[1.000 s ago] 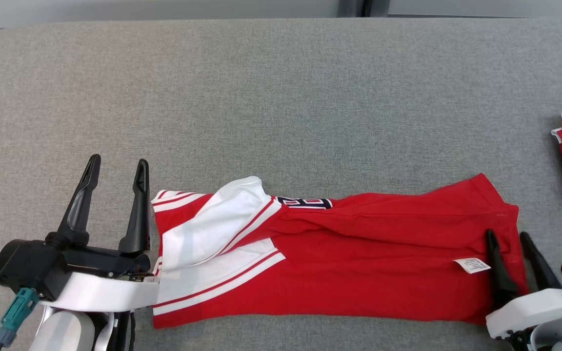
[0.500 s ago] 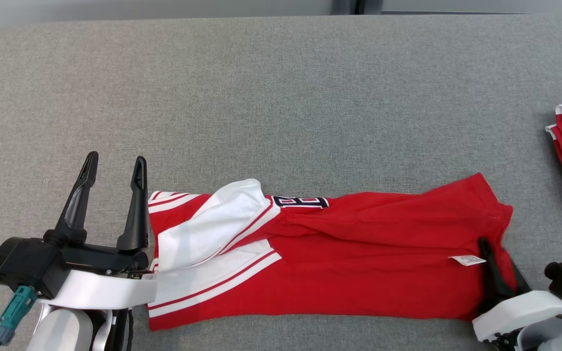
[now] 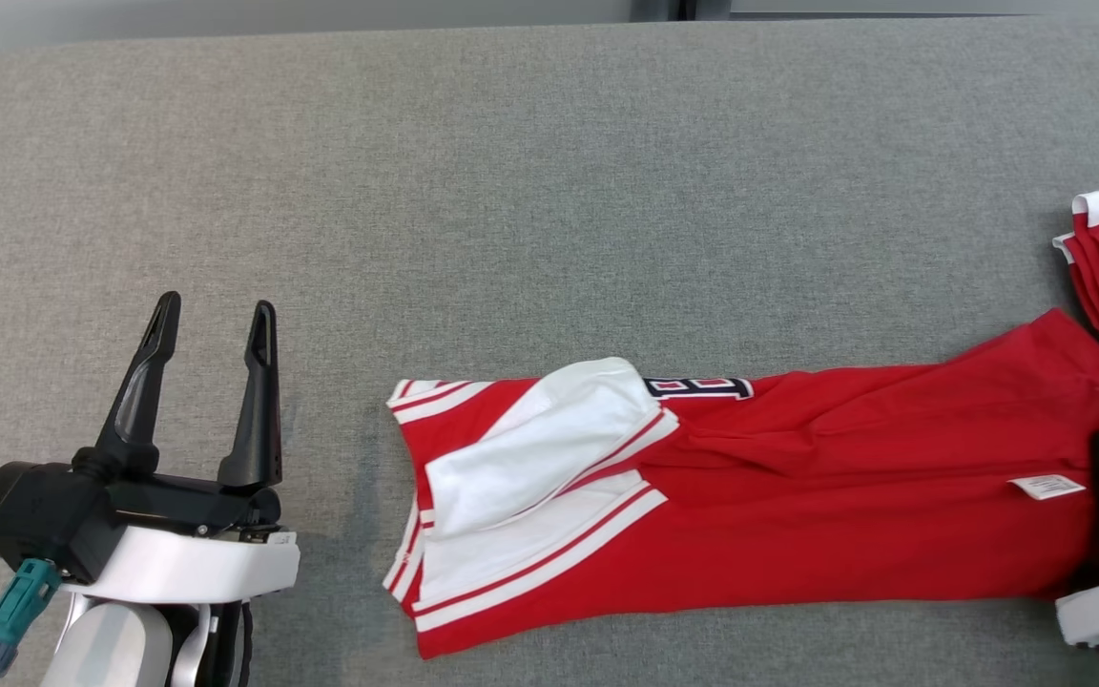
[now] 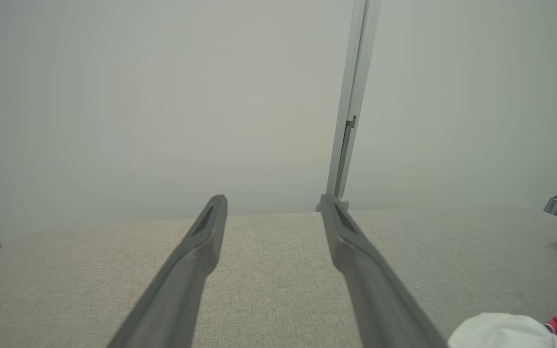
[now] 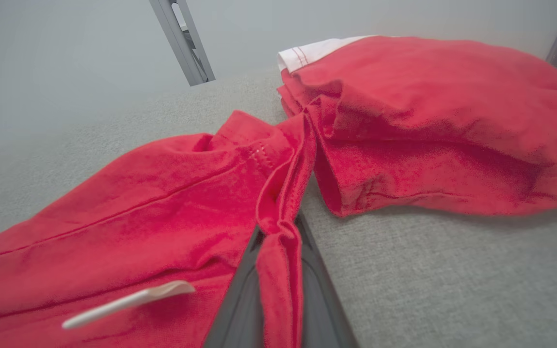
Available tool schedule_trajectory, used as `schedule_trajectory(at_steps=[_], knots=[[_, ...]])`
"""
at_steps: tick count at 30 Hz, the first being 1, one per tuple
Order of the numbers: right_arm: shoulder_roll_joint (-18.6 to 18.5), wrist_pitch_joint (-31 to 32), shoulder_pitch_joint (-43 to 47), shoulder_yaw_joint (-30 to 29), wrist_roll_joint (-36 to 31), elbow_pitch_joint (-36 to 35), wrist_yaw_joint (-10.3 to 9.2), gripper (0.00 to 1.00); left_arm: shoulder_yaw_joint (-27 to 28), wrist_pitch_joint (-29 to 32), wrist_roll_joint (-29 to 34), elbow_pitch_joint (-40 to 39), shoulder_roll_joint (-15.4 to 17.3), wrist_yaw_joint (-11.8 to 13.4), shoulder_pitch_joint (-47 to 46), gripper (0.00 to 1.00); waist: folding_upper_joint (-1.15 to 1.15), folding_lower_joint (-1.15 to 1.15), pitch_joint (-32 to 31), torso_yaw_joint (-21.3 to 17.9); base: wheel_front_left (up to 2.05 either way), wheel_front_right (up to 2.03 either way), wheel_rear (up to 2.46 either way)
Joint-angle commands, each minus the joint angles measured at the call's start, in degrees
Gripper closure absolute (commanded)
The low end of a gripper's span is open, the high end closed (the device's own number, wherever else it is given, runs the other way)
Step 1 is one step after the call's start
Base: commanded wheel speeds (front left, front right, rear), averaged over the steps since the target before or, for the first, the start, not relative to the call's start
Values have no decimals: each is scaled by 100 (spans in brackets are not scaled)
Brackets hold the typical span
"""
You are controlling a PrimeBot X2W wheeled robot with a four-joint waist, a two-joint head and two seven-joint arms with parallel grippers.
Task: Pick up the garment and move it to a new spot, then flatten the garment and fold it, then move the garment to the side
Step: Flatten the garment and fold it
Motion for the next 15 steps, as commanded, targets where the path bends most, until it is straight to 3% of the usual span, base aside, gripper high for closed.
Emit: schedule_trajectory(at_steps=[1,10,15], knots=[[-78,-11,48,-81,-40,-55,0,100,32,-18,38,-20,44,16,-16,0,0,0,3,-16,0,0,0],[-108,191,148,-196,-127,-642,0,100,45,-19,31,16,12,-17,-62,0,0,0,-26,-30,0,0,0],[146,598,190,17,-216,-1669,1,100,60,-18,40,49,4,-15,36,0,0,0,-144,-67,0,0,0]])
